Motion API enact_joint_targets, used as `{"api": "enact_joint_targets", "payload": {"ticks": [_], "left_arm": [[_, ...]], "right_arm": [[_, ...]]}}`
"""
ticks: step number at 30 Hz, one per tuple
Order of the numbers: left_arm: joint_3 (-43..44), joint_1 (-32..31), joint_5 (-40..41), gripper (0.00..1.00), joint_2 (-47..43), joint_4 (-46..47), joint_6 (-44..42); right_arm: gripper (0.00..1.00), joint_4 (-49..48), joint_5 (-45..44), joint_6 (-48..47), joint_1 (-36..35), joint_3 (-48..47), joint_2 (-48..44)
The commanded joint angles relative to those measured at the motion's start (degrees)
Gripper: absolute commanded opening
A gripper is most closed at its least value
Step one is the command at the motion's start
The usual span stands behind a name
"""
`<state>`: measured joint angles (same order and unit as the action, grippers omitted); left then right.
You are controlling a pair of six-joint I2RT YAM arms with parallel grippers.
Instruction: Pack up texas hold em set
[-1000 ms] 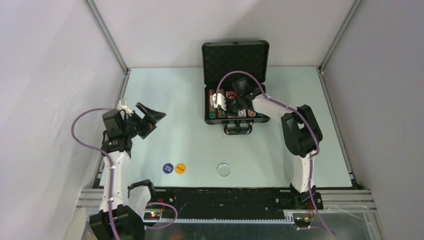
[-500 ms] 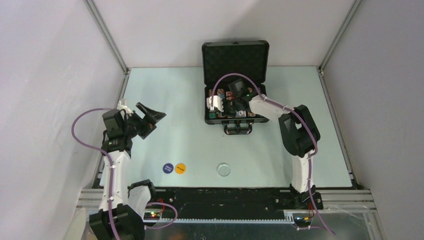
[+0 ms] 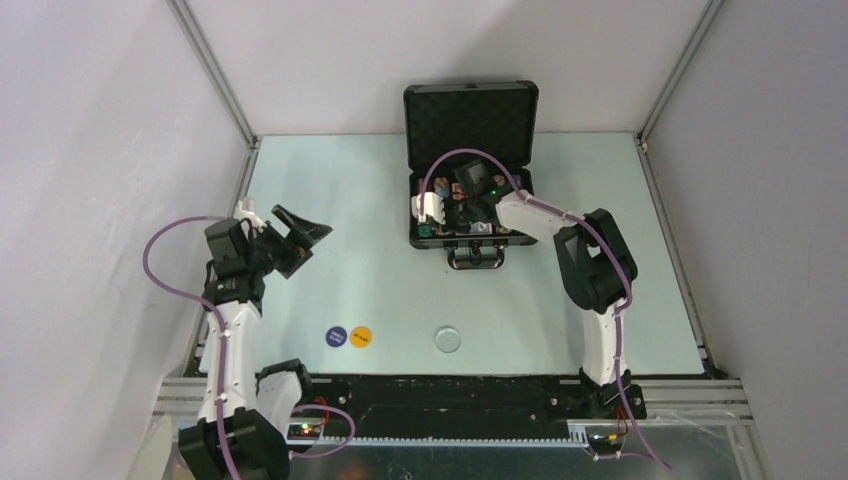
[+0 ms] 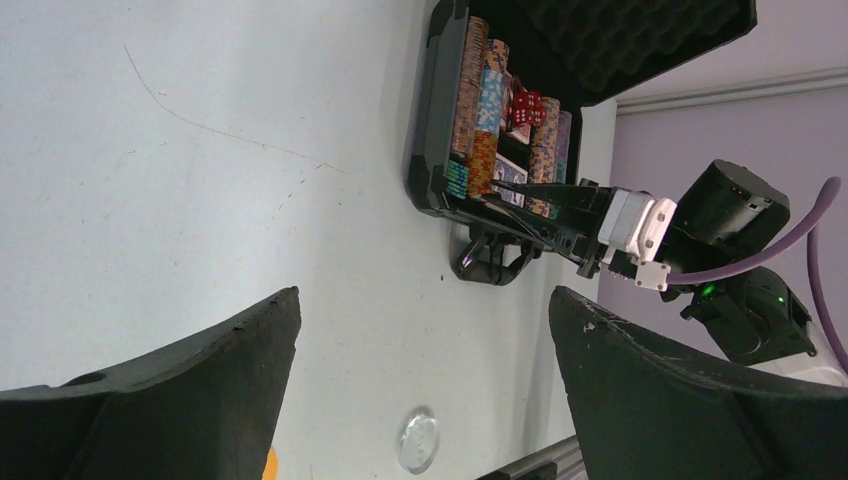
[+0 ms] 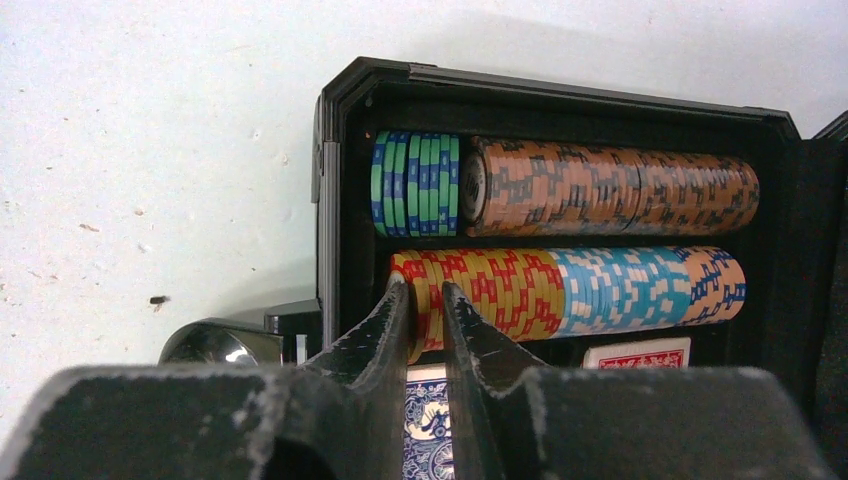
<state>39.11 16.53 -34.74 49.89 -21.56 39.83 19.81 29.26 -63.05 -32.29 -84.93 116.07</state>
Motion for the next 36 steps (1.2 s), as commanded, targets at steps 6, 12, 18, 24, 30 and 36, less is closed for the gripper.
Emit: {"api": "enact_joint_targets", "payload": {"ticks": [6,12,18,24,30,36], "left_arm": [[-0.55,0.46,-0.94,0.98,-0.16,1.42,-1.43],[-0.36,0.38,-1.08,0.98,-0.08,1.42,-1.39],[-0.25,0.39,-1.15,0.98,0.06,1.36,-1.34],[-0.35,0.44,-1.14,0.98,-0.09,1.41,-1.34],[-0.35,0.47,-1.12,0.98,-0.14,1.36,-1.35],[-0.36,0.43,-1.12,0.98,-0.06,1.41,-1.34]], "right_arm": [[0.26,-5.86,-0.49,0.18,0.65,0.20,-1.12],[0.29,-6.29,2.60,1.61,0.86,0.36,-1.81],[0.34,-6.83,4.65,2.91,1.32,0.37,-2.44],[0.35,-7.40,6.54,3.87,1.69,0.37,-2.86],[0.35,-8.08,7.61,4.62,1.91,1.21,-3.50],[0.35,-12.25,12.72,8.97,3.44,3.25,-6.44]]}}
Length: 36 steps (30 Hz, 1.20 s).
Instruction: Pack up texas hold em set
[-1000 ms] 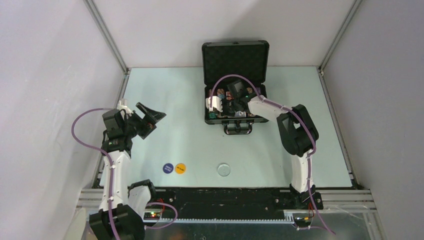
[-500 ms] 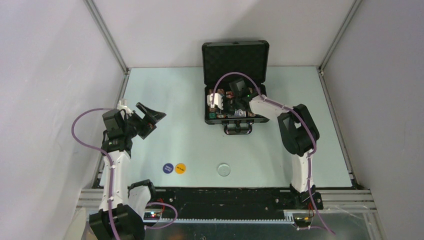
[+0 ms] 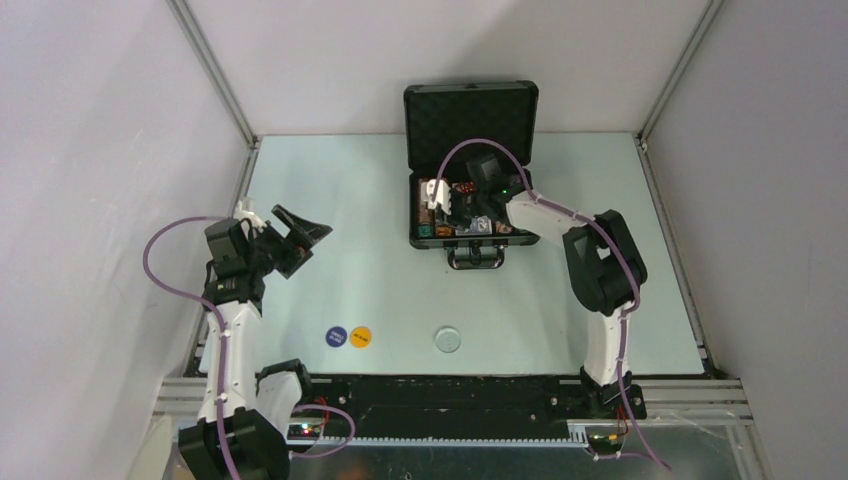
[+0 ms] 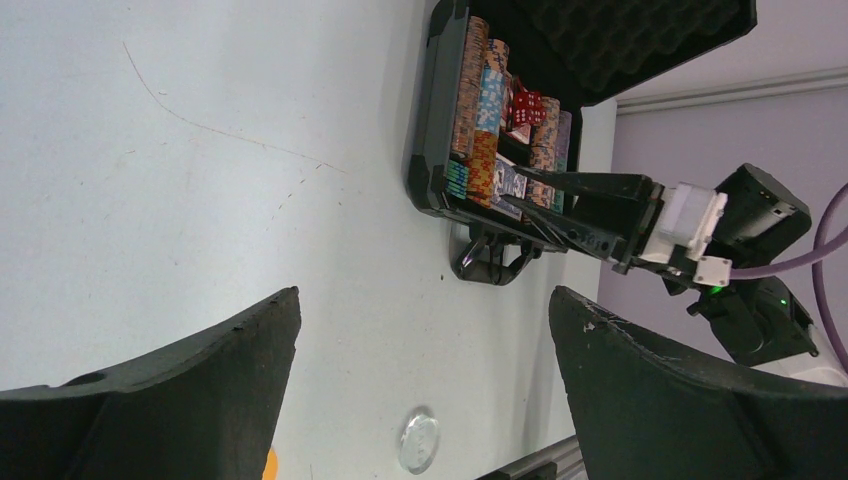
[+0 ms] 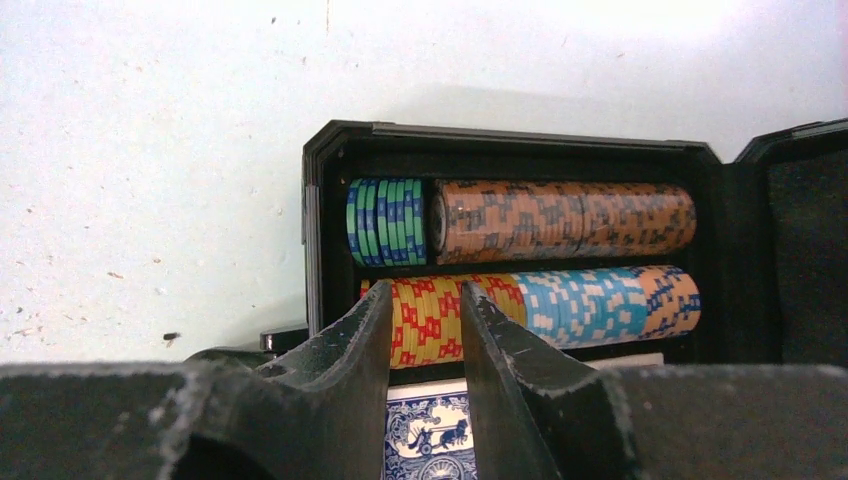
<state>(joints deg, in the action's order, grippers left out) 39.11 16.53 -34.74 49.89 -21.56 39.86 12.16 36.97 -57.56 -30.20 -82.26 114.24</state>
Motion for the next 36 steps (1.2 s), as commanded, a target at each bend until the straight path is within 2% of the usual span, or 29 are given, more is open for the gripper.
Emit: {"api": "enact_joint_targets", "payload": {"ticks": [1,12,15,18,21,23,25,27,30,32,35,36], "left_arm": [[-0.40,0.41,-1.14,0.98,-0.12,1.41,-1.36],[-0.44,0.43,-1.17,0.98,-0.29,1.35,-1.28],[-0.37,0.42,-1.16,0.98,-0.34,1.43,-1.27],[-0.40,0.47,-1.10,0.98,-0.53,1.40,-1.20],[-0.45,0.39,-1.00,0.98,-0.60,1.36,-1.18],[-0.52,0.43,-0.91,0.98,-0.81,1.38,-1.06],[-0.63,0.43,-0.86,0.98,-1.03,1.43,-0.97],[-0.70,0.43,-1.00,0.98,-1.23,1.36,-0.86],[-0.83,0.33,-1.11,0.98,-1.80,1.43,-0.60],[-1.00,0.44,-1.19,0.98,-2.24,1.37,-0.45],[-1.15,0.36,-1.48,0.98,-2.51,1.40,-0.40],[-1.14,0.35,-1.52,0.98,-2.56,1.42,-0.33]], "right_arm": [[0.36,-5.13,5.58,4.16,1.56,0.89,-5.18],[0.32,-8.23,4.00,11.58,3.19,2.34,-7.14],[0.33,-13.79,2.76,19.15,3.61,4.90,-8.49],[0.38,-18.84,-1.63,28.82,3.35,8.17,-11.39],[0.42,-19.22,-10.11,36.53,2.33,9.19,-13.63],[0.42,-17.81,-18.57,43.71,1.53,9.29,-14.97],[0.35,-15.42,-25.66,51.27,1.23,9.18,-15.84],[0.26,-10.41,-29.75,57.70,1.54,8.62,-16.21],[0.18,0.70,-32.55,66.34,1.77,5.89,-15.59],[0.19,7.02,-35.09,70.53,1.62,5.19,-15.28],[0.33,13.17,-36.86,73.90,0.44,6.55,-16.03],[0.34,13.73,-37.87,74.34,-0.06,7.23,-16.95]]}}
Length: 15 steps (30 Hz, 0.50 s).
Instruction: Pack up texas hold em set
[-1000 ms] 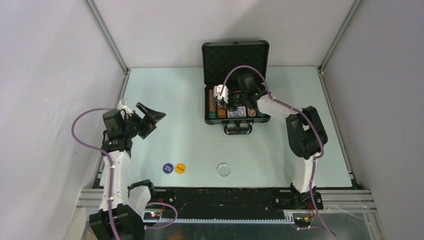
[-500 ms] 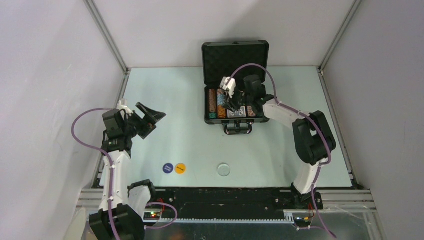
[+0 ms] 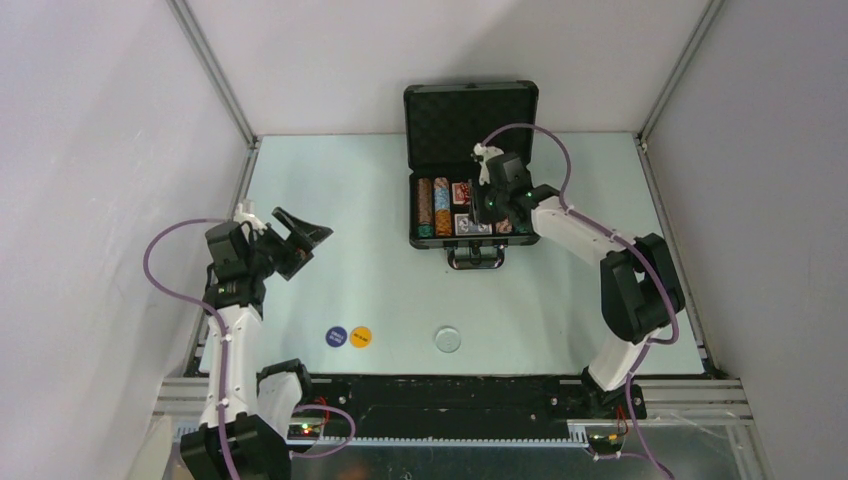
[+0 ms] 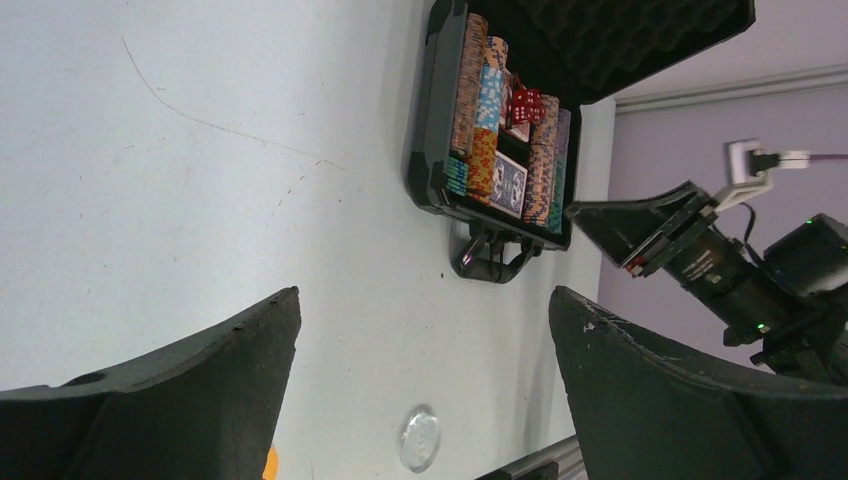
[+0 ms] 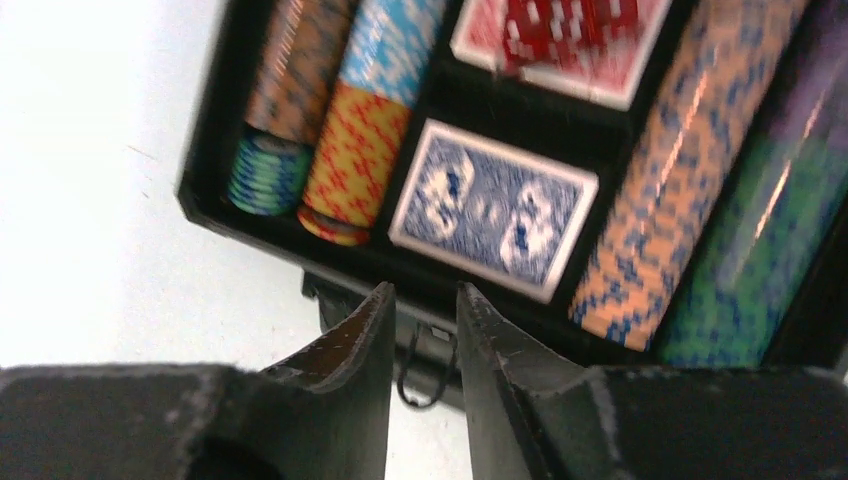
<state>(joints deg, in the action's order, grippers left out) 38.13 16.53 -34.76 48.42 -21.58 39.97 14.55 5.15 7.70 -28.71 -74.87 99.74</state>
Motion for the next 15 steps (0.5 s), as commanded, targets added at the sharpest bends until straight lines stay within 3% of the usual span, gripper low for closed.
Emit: {"api": "enact_joint_targets", "payload": {"ticks": [1,6,11,15], "left_arm": [[-0.20,0.45,-1.55,0.98,-1.10,1.39,-0.43],[-0.23,0.41,-1.67,0.98,-1.22,1.45,-0.22],[-0.17,0.34,-2.02,0.98,-1.40,1.39,-0.17],[-0.08,0.32,-2.21,0.98,-1.40,1.40,-0.11]], "right_arm": [[0.35,11.70,-6.78,9.98,-2.83,1.27,-2.94],[0.37,12.63,-10.42,14.93,-4.95,4.46,-3.87],[0.54,7.85,-9.15,20.32,-3.75,8.25,-3.89],[0.56,5.75,-8.87,21.00,-3.68,8.42,-2.22]]}}
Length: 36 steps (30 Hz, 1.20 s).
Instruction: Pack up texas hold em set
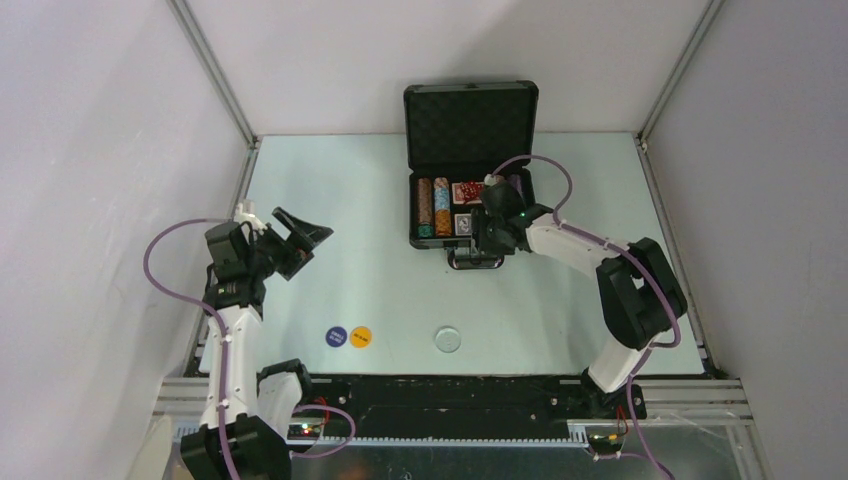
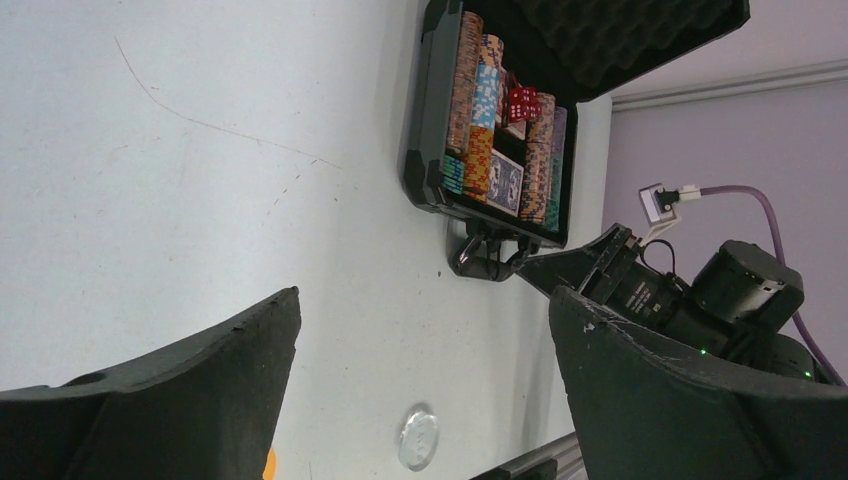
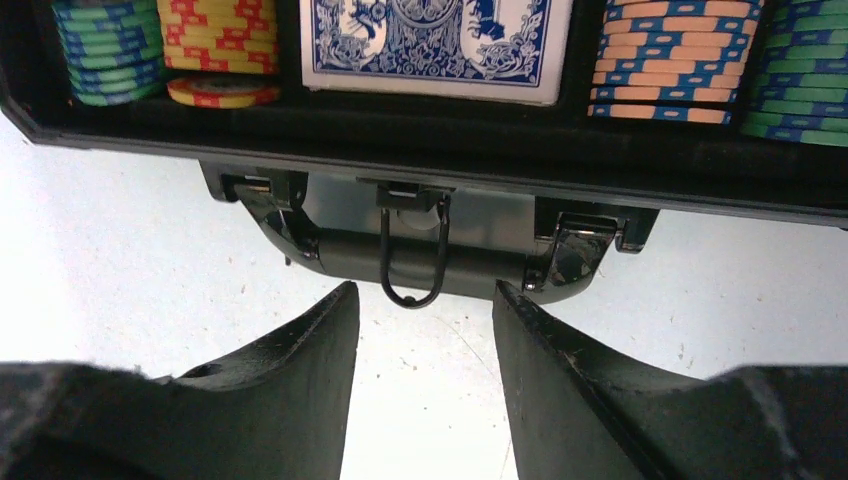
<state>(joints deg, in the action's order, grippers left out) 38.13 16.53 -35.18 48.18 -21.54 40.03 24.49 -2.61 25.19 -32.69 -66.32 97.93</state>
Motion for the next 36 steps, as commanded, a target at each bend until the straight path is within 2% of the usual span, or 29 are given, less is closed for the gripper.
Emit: {"api": "enact_joint_targets", "payload": {"ticks": [1,10,14,18,24,29,36], "left_arm": [[-0.08,0.33,-1.82,0.98,-1.16,1.38,-0.19],[-0.24,0.24,-1.72,0.98,-1.05,1.36,-0.35],[-0.44,0.34,-1.75,0.98,-1.43,1.40,-0.39],[-0.64,0.29,-1.79,0.98,-1.42,1.39,-0.38],[-0.78,0.07,-2.01,0.98,-1.22,1.38,-0.56],[-1.05,-0.53,-2.24,0.98,-1.69,1.39,-0.57],[-1.61,-0.75,-2.26,0.98,-2.01,1.33,-0.60]], "right_arm": [[0.56,-4.41,-1.70,3.41,0.09,-0.19,0.28],[0.56,-8.54,-6.27,4.07,-2.75,-0.56,7.93],[0.55,-5.87,-10.49,5.34,-4.34,-1.54,11.95],[0.48,0.60,-13.43,6.72,-7.40,-1.95,14.18],[0.40,6.77,-8.20,10.55,-13.71,-0.92,17.56],[0.39,6.91,-3.66,16.40,-18.68,1.71,17.77],[0.41,4.36,-1.65,25.84,-27.76,6.86,17.25]]}}
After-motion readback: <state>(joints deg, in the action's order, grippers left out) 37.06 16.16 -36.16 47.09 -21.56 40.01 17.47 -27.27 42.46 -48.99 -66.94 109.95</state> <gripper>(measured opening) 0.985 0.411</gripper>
